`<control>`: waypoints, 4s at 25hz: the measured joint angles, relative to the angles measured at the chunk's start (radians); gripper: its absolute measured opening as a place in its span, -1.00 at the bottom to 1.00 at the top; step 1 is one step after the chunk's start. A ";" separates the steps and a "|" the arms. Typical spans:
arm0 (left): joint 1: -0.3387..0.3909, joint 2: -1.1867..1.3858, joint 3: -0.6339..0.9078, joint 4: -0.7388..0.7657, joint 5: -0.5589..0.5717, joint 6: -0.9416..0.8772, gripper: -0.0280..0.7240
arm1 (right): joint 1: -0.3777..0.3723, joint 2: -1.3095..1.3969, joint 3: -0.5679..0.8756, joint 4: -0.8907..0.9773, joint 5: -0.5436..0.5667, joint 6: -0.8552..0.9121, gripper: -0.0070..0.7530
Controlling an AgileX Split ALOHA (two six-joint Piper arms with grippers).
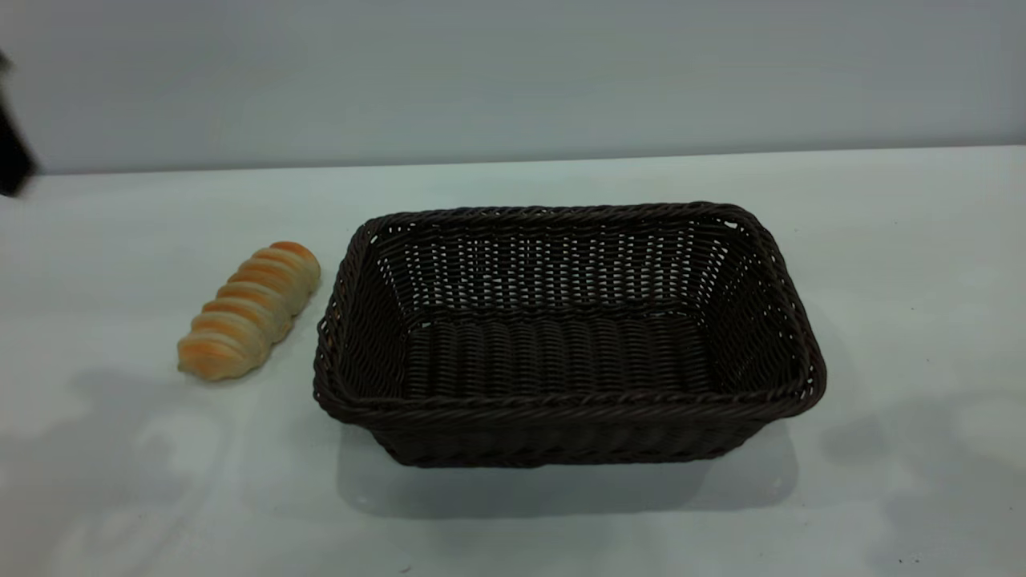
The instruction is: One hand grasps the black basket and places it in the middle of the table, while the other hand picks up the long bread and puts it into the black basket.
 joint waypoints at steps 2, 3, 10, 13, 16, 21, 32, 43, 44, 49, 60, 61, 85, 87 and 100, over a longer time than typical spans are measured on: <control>0.000 0.101 -0.042 -0.022 -0.039 0.055 0.43 | 0.000 -0.034 0.038 -0.002 -0.008 0.001 0.23; 0.000 0.152 -0.058 -0.037 -0.060 0.083 0.43 | 0.000 -0.048 0.050 -0.003 -0.009 0.001 0.23; 0.000 0.417 -0.118 -0.131 -0.299 0.169 0.42 | 0.000 -0.071 0.079 -0.006 -0.005 0.001 0.23; 0.000 0.519 -0.126 -0.138 -0.387 0.171 0.42 | 0.000 -0.071 0.079 -0.007 -0.005 0.001 0.23; 0.000 0.621 -0.126 -0.140 -0.448 0.171 0.42 | 0.000 -0.071 0.079 -0.007 -0.005 0.001 0.23; 0.000 0.693 -0.141 -0.149 -0.485 0.171 0.36 | 0.000 -0.071 0.079 -0.007 -0.005 0.001 0.23; -0.005 0.569 -0.147 -0.143 -0.373 0.171 -0.72 | 0.001 -0.071 0.079 -0.008 -0.006 0.002 0.23; -0.173 0.311 -0.207 -0.162 -0.150 0.205 -0.72 | 0.001 -0.071 0.079 -0.009 -0.006 0.001 0.23; -0.213 0.311 -0.207 -0.162 -0.142 0.211 -0.72 | 0.001 -0.071 0.079 -0.009 -0.006 0.001 0.23; -0.380 0.317 -0.207 -0.167 -0.141 0.219 -0.73 | 0.001 -0.071 0.079 -0.009 -0.006 0.001 0.23; -0.472 0.384 -0.214 -0.167 -0.222 0.184 -0.35 | 0.001 -0.071 0.079 -0.009 -0.008 0.001 0.23; -0.472 0.384 -0.214 -0.166 -0.226 0.184 -0.18 | 0.001 -0.071 0.079 -0.009 -0.008 0.001 0.23; -0.303 -0.217 -0.351 0.205 0.526 -0.125 0.55 | 0.001 -0.281 0.247 -0.011 -0.009 -0.001 0.23; -0.303 -0.281 -0.321 0.206 0.556 -0.127 0.55 | 0.001 -0.346 0.280 -0.011 -0.008 -0.001 0.23; -0.303 -0.818 0.109 0.206 0.562 -0.228 0.55 | 0.001 -0.814 0.402 -0.011 0.037 -0.002 0.23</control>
